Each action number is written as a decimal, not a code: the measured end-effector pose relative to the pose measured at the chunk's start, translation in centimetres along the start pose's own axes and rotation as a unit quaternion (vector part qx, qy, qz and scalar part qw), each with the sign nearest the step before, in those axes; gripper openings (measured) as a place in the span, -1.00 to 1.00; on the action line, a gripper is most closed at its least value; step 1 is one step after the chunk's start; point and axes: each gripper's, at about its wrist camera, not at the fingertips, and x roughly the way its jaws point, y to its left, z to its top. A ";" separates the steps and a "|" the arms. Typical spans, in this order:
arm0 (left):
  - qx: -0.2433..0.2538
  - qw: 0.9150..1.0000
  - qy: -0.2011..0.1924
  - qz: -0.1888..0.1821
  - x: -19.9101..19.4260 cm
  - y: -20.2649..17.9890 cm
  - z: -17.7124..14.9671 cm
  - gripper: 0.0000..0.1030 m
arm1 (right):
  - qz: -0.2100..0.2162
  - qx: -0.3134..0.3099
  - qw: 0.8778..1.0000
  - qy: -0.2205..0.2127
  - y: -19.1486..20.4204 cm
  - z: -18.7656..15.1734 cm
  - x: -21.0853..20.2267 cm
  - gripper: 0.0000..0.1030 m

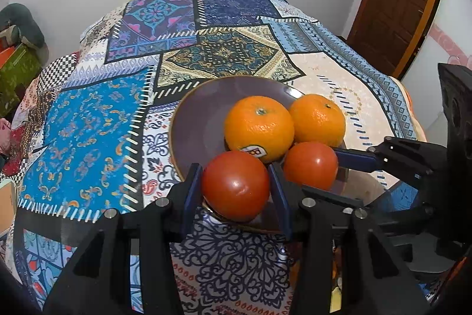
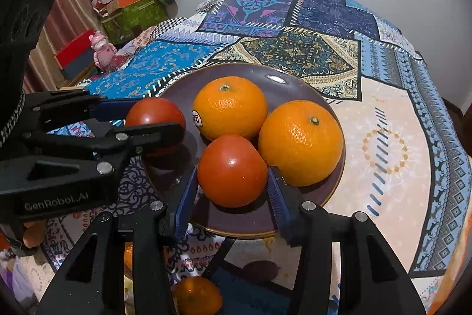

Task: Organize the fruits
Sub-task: 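Place both red tomatoes on the plate beside the oranges and release, then grasp a green gourd with the right tool while the left tool grasps the other gourd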

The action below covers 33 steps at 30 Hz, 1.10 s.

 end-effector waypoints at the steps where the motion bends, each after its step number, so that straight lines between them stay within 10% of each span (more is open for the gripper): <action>1: 0.002 1.000 0.001 -0.001 0.1 -0.1 0.0 -0.12 | 0.001 -0.001 1.000 0.000 0.0 0.0 0.1 -0.13; 33: -0.001 0.999 -0.038 0.012 -6.8 -1.3 -3.0 0.01 | -0.016 -0.006 0.999 -0.049 0.7 -2.2 -6.9 0.03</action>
